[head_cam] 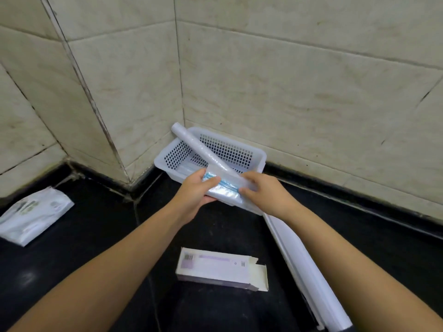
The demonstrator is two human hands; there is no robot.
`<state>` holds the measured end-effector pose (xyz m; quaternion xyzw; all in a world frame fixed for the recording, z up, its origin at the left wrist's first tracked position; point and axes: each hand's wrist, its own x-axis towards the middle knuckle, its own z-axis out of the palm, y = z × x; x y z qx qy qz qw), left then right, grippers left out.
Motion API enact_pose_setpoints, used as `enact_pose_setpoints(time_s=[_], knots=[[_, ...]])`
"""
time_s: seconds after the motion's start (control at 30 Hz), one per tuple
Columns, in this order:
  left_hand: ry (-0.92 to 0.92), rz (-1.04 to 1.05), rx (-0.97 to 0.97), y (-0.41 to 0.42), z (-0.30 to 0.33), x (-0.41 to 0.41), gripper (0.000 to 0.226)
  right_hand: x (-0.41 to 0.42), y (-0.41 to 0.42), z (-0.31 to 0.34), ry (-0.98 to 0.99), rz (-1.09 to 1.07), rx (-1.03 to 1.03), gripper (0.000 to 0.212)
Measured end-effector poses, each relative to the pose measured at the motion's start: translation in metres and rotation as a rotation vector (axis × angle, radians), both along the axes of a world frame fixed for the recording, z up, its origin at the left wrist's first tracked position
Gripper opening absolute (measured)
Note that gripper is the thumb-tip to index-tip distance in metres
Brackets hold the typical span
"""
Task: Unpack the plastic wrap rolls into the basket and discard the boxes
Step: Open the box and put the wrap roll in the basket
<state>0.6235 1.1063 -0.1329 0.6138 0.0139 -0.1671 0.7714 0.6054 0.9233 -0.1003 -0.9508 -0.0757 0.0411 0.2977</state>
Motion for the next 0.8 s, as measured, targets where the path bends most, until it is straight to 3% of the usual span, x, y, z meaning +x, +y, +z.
enact_pose_setpoints(time_s=[0.07,0.13,0.23,0.33,0.47,0.6,0.7,0.8], knots=[[-0.02,0.017,0.068,0.01,-0.008,0.017,0.017,0.028,0.014,-0.003,0.05,-0.019,0.007,0.013],[-0.09,0.109,0.251,0.024,-0.022,0.037,0.007,0.058,0.024,-0.007,0.064,-0.048,0.003,0.012],[-0.453,0.188,0.856,0.054,-0.058,0.064,0.02,0.102,0.042,-0.019,0.056,-0.145,0.023,0.013],[-0.728,0.009,1.274,0.076,-0.099,0.073,0.034,0.138,0.066,-0.044,0.11,-0.153,0.024,0.019],[-0.769,0.0,1.347,0.072,-0.124,0.07,0.047,0.16,0.097,-0.086,0.232,-0.11,0.005,0.02],[-0.755,-0.005,1.371,0.067,-0.128,0.072,0.053,0.159,0.105,-0.105,0.36,0.003,-0.19,0.02],[-0.752,-0.034,1.415,0.069,-0.128,0.072,0.057,0.155,0.092,-0.091,0.221,0.015,-0.174,0.03],[-0.712,-0.034,1.472,0.066,-0.122,0.067,0.058,0.138,0.054,-0.061,0.068,-0.039,-0.025,0.035]])
